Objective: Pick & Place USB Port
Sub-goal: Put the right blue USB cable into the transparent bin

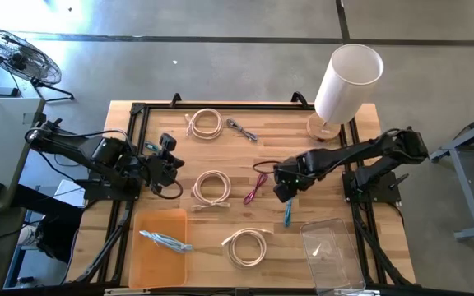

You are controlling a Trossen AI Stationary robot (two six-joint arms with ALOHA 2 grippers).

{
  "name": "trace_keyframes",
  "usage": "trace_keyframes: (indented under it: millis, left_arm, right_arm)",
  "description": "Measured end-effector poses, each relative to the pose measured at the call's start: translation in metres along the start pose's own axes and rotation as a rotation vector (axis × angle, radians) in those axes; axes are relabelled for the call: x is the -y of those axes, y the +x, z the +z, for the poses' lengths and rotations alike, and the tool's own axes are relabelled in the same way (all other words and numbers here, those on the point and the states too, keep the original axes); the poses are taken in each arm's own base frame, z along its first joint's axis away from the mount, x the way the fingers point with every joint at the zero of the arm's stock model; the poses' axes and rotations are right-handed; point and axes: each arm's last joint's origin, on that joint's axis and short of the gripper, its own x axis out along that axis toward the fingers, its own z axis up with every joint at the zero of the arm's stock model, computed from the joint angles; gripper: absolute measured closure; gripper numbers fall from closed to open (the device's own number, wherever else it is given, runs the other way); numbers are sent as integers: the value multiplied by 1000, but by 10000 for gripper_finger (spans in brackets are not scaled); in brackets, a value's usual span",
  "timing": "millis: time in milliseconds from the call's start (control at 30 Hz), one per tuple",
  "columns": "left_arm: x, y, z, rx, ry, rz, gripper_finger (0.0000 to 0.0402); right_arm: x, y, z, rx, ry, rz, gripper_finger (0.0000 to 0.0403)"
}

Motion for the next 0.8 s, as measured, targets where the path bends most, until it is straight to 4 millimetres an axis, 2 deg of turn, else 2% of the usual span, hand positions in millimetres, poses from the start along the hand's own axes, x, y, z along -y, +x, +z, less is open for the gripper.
trace_keyframes:
  millis: [200,533,800]
  left_arm:
    - [0,0,-1,-18,8,9,383]
    - [15,20,-11,-127,49,110,382]
    - [15,20,-11,-131,48,122,383]
  right_arm:
    - [2,12,-3,-9,24,29,222]
    - [7,35,-4,-22,49,135,222]
    - [16,48,-8,-31,58,123,222]
